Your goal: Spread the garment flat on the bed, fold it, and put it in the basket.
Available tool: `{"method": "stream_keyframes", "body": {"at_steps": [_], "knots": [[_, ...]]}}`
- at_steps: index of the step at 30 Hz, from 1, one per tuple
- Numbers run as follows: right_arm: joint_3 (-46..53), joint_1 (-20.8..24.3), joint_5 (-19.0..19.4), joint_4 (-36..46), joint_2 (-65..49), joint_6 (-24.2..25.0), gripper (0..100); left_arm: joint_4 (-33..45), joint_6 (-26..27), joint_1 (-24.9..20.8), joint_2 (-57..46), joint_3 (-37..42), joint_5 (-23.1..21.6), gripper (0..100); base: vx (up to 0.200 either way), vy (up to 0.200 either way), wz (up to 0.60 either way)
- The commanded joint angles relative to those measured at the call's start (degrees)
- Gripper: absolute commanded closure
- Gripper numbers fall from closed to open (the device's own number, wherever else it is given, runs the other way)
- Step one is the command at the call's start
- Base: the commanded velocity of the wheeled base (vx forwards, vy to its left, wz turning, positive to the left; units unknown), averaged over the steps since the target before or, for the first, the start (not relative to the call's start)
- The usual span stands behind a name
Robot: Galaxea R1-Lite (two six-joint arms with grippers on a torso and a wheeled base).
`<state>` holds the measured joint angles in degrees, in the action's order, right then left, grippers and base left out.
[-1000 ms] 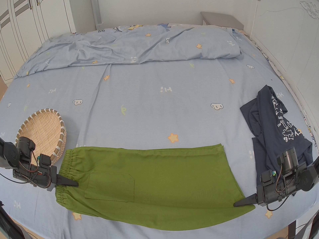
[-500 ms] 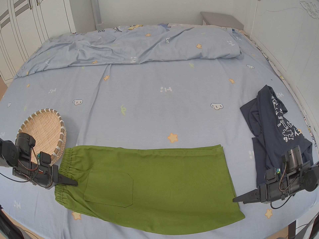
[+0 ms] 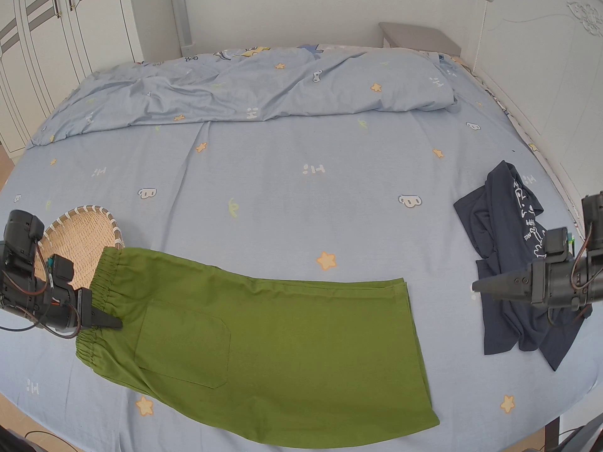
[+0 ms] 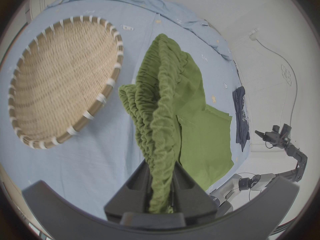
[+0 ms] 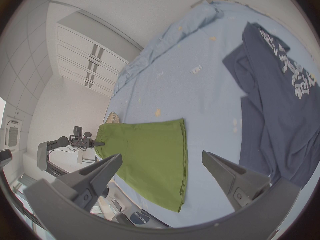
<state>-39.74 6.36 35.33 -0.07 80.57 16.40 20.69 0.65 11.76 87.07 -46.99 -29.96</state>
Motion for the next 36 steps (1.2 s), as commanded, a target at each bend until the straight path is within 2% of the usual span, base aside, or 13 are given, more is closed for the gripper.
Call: {"method": "stream_keyframes", "body": {"at_steps": [1,4,7,11,15,17,19,21,22,26,27,28,36], "knots": [[-6.1,1.2,-1.2,3.9,-7.3,0.0,0,4.3,0.1,-0.7,-4.0,-7.0,2.5,100,0.000,0.000,0.00],[-6.1,1.2,-1.4,4.4,-7.3,0.0,0,6.0,0.0,-2.1,-2.7,-11.7,5.3,100,0.000,0.000,0.00],[-6.1,1.3,-2.5,4.4,-7.3,0.0,0,11.6,-0.1,-7.6,-2.1,-16.1,10.5,100,0.000,0.000,0.00],[-6.1,2.0,-3.8,4.4,-7.4,0.0,0,14.5,-1.0,-14.7,-2.3,-17.9,14.1,100,0.000,0.000,0.00],[-6.0,2.6,-4.9,4.5,-7.5,0.0,0,14.9,-8.4,-24.9,-2.9,-19.2,16.3,100,0.000,0.000,0.00],[-6.1,2.6,-4.9,4.5,-7.8,0.0,0,15.1,-10.1,-27.5,-2.9,-20.1,18.0,100,0.000,0.000,0.00],[-6.4,2.6,-5.0,5.3,-8.0,0.0,0,15.2,-11.5,-31.8,-2.6,-22.0,22.8,100,0.000,0.000,0.00],[-6.5,2.8,-5.0,5.5,-8.1,0.0,0,15.0,-11.9,-33.3,-2.3,-22.7,24.3,100,0.000,0.000,0.00],[-6.6,3.2,-5.0,6.0,-8.6,0.0,0,15.0,-13.3,-36.8,-0.8,-24.2,26.4,100,0.000,0.000,0.00],[-6.5,3.5,-5.5,6.1,-8.6,0.0,0,15.0,-17.6,-43.4,1.6,-26.7,27.2,100,0.000,0.000,0.00],[-6.5,3.5,-5.7,6.1,-8.5,0.0,0,15.0,-17.9,-43.8,1.8,-26.9,27.2,100,0.000,0.000,0.00],[-6.4,3.7,-6.5,6.1,-8.3,0.0,0,14.9,-19.8,-46.6,3.5,-28.5,27.2,100,0.000,0.000,0.00],[-6.1,3.8,-6.9,6.0,-8.0,0.0,0,12.7,-26.7,-54.7,9.7,-29.6,27.3,100,0.000,0.000,0.00]]}}
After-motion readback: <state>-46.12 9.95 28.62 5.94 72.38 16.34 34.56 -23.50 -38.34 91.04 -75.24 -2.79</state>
